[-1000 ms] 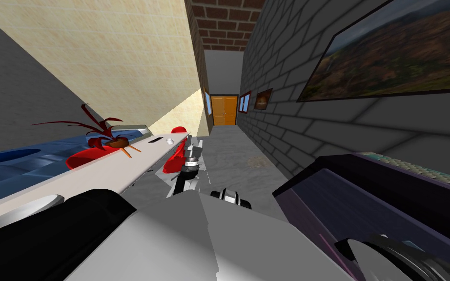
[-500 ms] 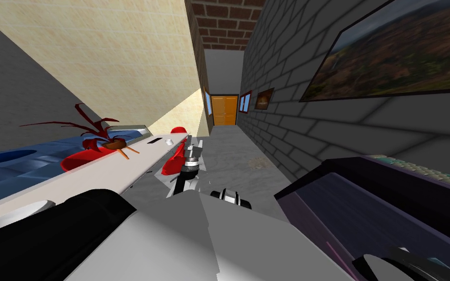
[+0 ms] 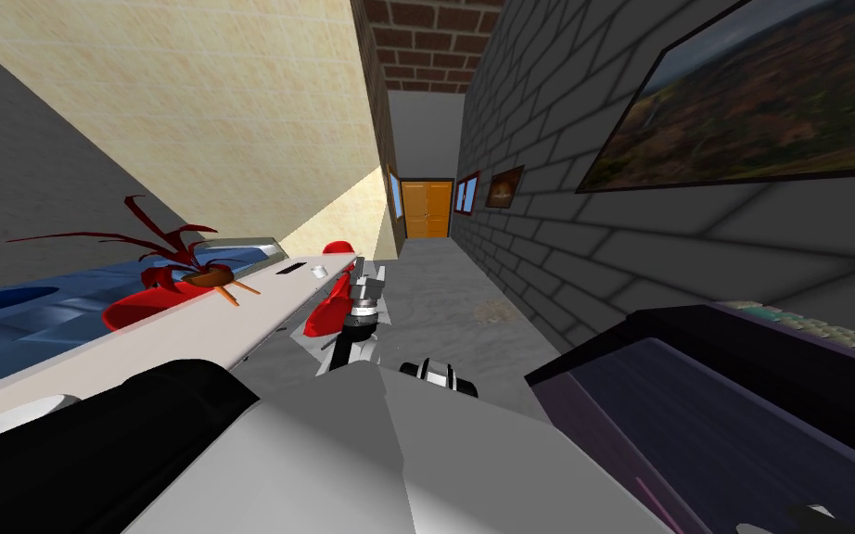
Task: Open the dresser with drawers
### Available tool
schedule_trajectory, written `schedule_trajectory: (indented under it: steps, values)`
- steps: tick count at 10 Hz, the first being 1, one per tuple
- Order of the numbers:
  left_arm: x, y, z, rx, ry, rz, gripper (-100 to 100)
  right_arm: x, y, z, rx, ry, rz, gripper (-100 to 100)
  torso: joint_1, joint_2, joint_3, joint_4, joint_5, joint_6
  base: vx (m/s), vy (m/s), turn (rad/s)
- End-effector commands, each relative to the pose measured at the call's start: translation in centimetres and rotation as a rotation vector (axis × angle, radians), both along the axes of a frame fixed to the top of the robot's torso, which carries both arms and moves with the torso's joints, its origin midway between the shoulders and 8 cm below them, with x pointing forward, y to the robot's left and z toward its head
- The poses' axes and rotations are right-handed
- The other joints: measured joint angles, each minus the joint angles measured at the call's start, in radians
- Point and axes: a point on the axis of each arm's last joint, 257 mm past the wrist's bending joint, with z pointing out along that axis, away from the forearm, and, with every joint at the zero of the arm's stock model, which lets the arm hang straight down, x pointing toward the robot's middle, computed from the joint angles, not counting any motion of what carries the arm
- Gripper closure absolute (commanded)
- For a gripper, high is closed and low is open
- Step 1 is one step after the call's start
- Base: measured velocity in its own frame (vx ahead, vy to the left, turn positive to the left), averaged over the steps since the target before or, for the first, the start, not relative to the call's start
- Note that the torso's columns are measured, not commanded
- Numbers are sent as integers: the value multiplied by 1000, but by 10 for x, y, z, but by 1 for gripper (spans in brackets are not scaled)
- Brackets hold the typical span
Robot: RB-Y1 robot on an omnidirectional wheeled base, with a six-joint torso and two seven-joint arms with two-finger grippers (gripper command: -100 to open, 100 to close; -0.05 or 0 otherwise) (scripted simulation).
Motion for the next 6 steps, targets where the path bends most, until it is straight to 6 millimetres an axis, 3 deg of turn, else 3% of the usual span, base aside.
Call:
schedule_trajectory:
  steps: [1, 2, 5, 6]
  values:
    - [0, 0, 0, 0, 0, 0, 0, -16, -10, 0, 11, -2, -5, -100, 2, -1, 0, 0, 0, 0, 53, 39, -5]
    - [0, 0, 0, 0, 0, 0, 0, -31, -20, 1, 10, 31, -10, -100, 2, -2, -1, 0, 1, 0, 78, 32, 2]
    - [0, 0, 0, 0, 0, 0, 0, -30, -20, 1, 15, 18, -10, -100, 1, -1, 0, 0, 0, 0, 34, 18, 0]
    - [0, 0, 0, 0, 0, 0, 0, -16, -10, 0, 11, -2, -5, 100, 0, 0, 0, 0, 0, 0, -64, -49, -3]
